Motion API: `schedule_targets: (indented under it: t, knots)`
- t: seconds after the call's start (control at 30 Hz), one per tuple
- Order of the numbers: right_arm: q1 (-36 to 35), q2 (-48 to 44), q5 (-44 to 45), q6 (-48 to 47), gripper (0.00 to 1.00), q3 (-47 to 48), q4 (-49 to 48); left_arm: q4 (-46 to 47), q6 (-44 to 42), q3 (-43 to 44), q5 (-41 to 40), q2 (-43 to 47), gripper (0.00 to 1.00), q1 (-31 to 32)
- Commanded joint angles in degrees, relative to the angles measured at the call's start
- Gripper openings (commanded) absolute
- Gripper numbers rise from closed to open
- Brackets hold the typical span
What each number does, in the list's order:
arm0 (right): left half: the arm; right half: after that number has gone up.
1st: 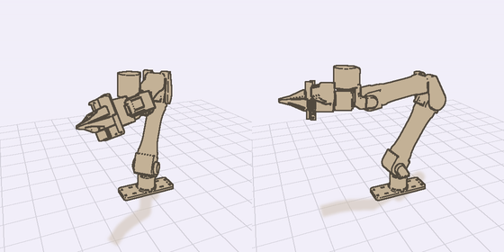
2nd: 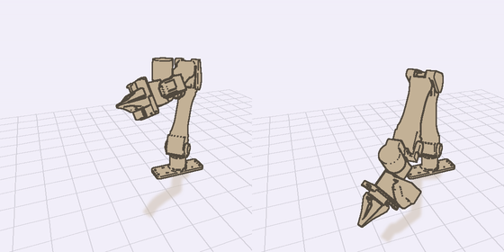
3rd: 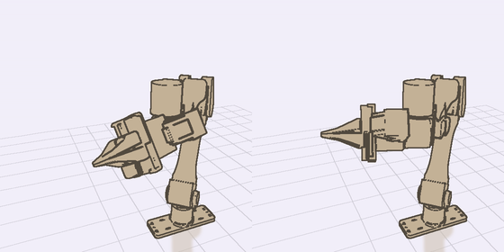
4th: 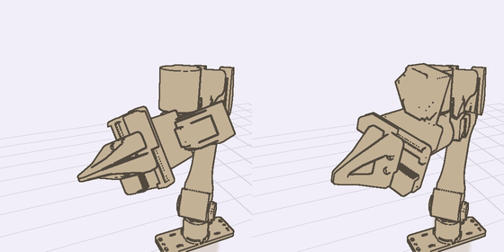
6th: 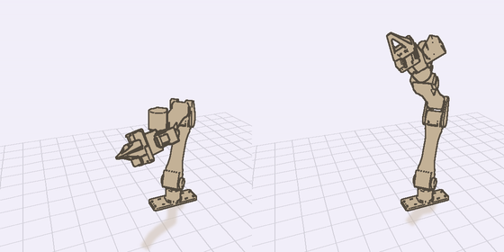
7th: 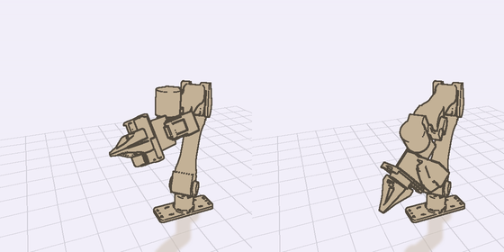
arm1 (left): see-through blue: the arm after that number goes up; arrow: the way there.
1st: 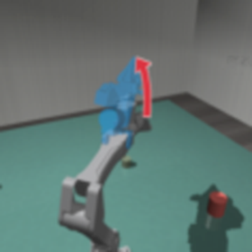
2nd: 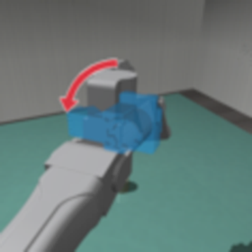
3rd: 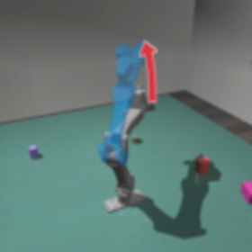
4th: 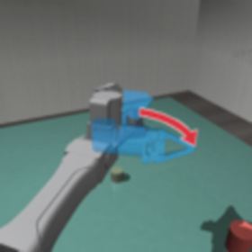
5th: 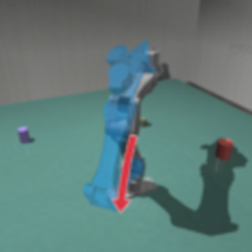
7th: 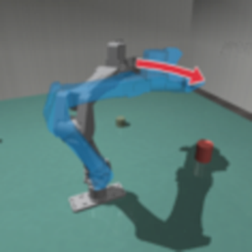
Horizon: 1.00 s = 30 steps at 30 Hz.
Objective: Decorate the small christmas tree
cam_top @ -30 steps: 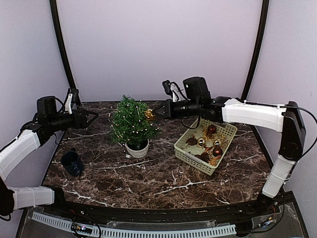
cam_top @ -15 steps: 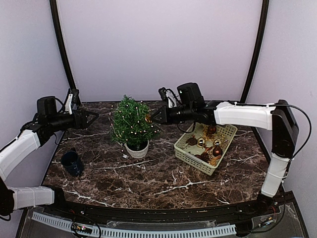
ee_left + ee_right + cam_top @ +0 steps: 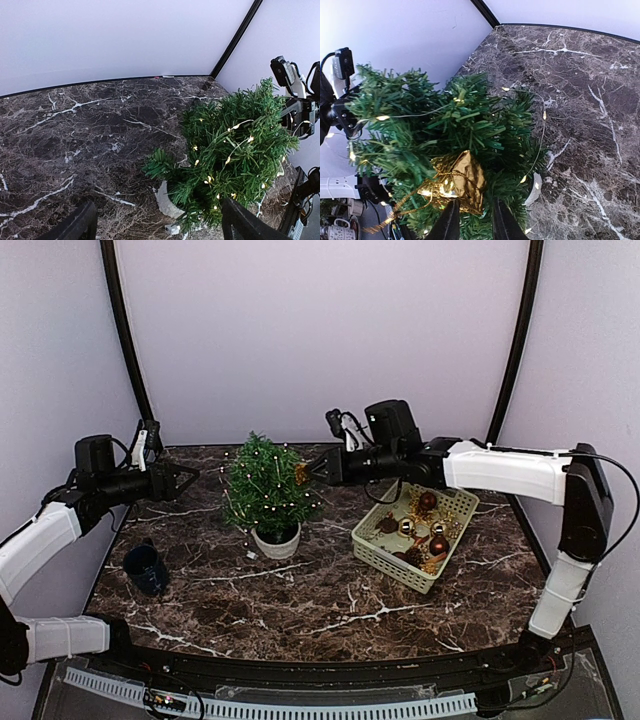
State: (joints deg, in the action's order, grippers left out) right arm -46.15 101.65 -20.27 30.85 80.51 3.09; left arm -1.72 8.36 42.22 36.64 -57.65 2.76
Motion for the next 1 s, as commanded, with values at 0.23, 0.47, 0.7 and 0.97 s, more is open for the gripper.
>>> schedule_targets:
  t: [0.23,0.47,0.7,0.97]
  knots:
    - [-0.46,-9.26,5.53,-1.04,0.41,-3.43,3.34,1.53,0.13,-0.47,0.14,1.20,0.89,-0.26]
    - [-0.94,-9.57,5.14,-1.34,0.35,-4.88,2.79,1.54,0.29,-0.64,0.13,1.49,0.89,-0.22]
    - [-0.15,-10.20,24.47,1.13,0.34,-3.22,12.90,1.54,0.08,-0.76,-0.31,2.20,0.88,-0.26]
    - [9.21,-15.47,37.90,2.50,0.39,-10.19,26.09,1.54,0.08,-1.27,-2.82,4.05,0.89,-0.28]
